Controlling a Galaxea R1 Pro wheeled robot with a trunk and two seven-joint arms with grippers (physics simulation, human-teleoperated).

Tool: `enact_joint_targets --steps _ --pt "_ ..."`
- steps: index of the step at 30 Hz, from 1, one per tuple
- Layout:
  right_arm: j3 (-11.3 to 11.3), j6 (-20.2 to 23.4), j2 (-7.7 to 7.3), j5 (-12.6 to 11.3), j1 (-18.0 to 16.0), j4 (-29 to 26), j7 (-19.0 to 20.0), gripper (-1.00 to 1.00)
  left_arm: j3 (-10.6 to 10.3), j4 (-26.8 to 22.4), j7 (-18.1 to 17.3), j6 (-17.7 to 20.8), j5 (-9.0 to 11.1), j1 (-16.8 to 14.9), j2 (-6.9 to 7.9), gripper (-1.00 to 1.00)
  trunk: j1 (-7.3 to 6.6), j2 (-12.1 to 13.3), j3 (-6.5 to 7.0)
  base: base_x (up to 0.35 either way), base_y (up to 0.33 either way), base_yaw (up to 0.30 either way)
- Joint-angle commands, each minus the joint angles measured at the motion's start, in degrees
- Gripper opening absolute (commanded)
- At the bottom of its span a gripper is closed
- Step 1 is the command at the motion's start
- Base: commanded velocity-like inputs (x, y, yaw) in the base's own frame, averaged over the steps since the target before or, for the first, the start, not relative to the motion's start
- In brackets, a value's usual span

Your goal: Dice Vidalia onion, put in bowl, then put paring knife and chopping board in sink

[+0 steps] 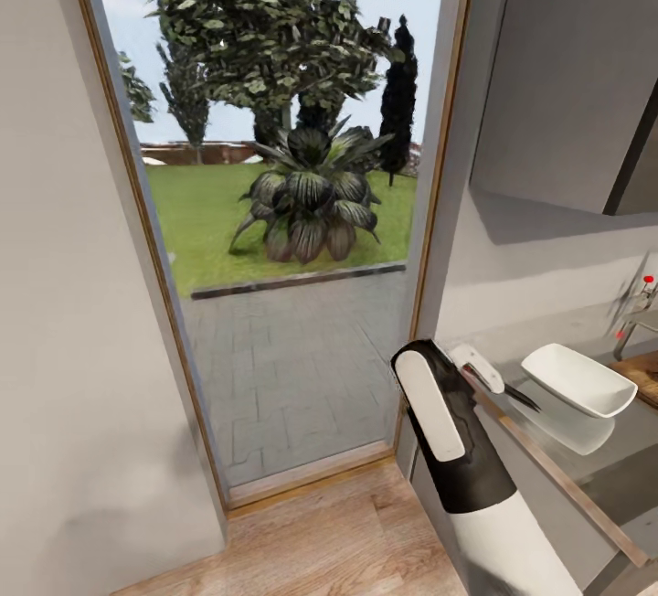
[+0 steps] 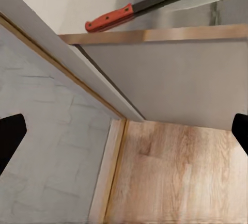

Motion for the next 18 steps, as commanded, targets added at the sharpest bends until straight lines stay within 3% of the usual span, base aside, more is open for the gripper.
enact_joint_targets --steps 1,2,6,10,18 --pt "-1.09 0.46 0.0 -1.0 -0.06 -0.17 -0.33 1.0 -0.42 -0.1 0.43 -0.2 0.49 -0.04 0.09 1.0 0.04 -0.13 -0.12 0.0 0.0 0.0" --pt "-3.08 0.34 0.0 -2.63 -0.05 -0.28 -0.33 1.0 -0.42 -0.09 0.43 -0.2 0.49 -0.04 0.09 1.0 0.04 -0.13 -0.12 0.0 0.0 0.0" --pt "-5.83 0.18 0.0 -5.87 -0.06 -0.38 -0.33 1.0 -0.45 -0.14 0.43 -0.2 0.49 -0.04 0.09 1.0 0.04 -0.13 -0.12 0.005 0.0 0.0" --pt "-6.31 0.13 0.0 -6.41 -0.06 -0.39 -0.33 1.0 -0.46 -0.16 0.43 -0.2 0.49 -0.04 0.09 1.0 0.04 -0.13 -0.12 0.102 0.0 0.0" --pt "-8.65 0.06 0.0 -6.48 -0.06 -0.39 -0.33 1.0 -0.42 -0.09 0.43 -0.2 0.49 -0.04 0.09 1.0 0.04 -0.13 -0.12 0.254 -0.012 0.0"
